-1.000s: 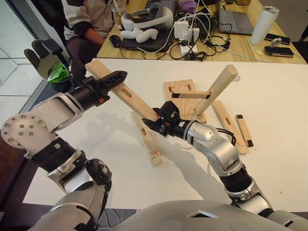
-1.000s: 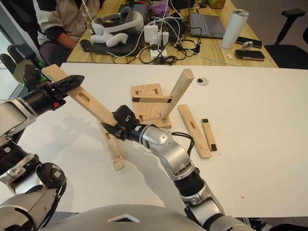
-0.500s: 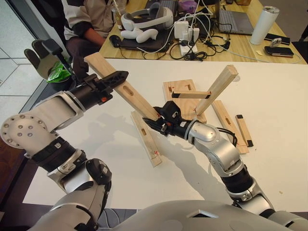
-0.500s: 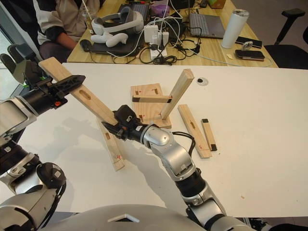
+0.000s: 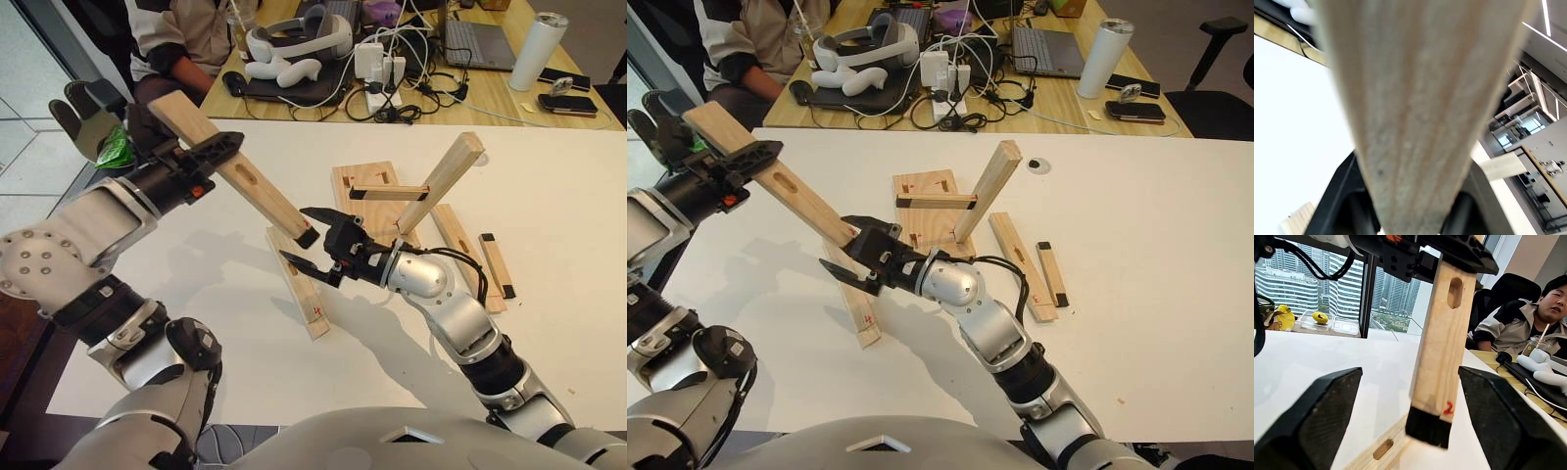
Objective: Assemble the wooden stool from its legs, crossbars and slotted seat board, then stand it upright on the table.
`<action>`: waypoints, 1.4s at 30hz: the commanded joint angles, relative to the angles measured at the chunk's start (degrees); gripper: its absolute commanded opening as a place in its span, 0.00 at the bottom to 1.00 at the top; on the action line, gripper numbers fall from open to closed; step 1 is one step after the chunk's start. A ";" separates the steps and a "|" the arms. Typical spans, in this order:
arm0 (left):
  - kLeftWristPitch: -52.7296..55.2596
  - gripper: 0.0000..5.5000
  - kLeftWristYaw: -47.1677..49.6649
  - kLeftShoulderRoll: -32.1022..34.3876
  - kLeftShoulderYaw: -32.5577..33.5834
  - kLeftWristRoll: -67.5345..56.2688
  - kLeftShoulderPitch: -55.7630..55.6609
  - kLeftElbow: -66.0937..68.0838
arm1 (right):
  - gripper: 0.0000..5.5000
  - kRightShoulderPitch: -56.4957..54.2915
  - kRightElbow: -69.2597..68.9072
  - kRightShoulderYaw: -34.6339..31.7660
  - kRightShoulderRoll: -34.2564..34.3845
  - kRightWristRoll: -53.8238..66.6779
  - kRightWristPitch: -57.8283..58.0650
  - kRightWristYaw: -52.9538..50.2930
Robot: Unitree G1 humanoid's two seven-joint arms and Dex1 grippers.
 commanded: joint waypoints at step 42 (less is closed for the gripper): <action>-40.37 0.18 17.49 -20.81 -32.56 41.31 14.19 -25.12 | 0.88 -6.62 5.47 -45.50 3.61 29.98 37.61 -30.27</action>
